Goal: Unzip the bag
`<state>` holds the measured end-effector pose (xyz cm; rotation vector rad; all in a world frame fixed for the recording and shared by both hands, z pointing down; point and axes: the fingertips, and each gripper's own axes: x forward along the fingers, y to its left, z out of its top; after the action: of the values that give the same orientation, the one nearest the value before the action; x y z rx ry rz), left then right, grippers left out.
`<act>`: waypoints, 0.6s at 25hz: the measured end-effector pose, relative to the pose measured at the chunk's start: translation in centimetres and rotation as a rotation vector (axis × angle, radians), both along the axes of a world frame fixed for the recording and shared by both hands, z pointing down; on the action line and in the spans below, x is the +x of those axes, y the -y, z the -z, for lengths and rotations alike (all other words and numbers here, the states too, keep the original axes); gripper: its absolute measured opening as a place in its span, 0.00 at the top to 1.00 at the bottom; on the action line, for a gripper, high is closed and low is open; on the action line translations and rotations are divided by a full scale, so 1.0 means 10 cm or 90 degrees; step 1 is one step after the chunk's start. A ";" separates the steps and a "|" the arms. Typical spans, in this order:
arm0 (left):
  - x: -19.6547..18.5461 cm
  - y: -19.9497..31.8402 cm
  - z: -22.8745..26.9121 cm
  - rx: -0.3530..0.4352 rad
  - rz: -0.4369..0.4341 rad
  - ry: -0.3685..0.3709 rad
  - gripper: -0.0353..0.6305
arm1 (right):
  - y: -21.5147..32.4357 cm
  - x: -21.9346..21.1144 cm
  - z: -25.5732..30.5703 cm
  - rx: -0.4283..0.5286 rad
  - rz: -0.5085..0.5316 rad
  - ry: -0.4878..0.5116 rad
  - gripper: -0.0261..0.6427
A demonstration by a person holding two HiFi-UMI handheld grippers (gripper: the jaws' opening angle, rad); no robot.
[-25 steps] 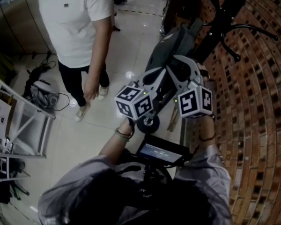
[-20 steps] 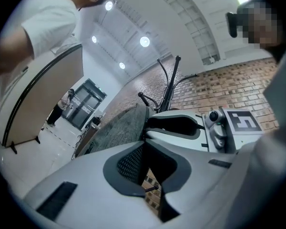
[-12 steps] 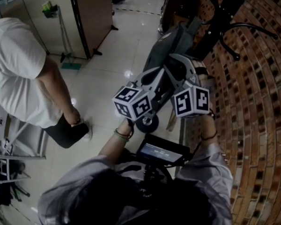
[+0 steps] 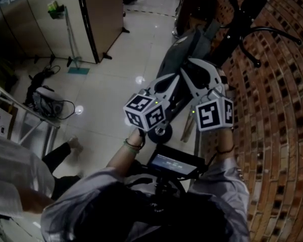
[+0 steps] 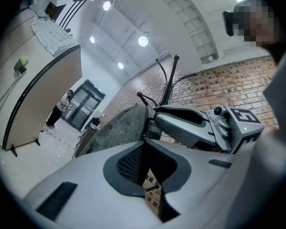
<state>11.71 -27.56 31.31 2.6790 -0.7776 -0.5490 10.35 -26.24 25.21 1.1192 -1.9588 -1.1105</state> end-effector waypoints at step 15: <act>0.00 0.00 0.00 0.000 -0.007 -0.004 0.93 | 0.25 0.11 -0.01 0.035 -0.062 -0.087 0.94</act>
<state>11.70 -27.54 31.31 2.6782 -0.7606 -0.5536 11.43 -28.70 25.32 1.1254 -1.7603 -1.1627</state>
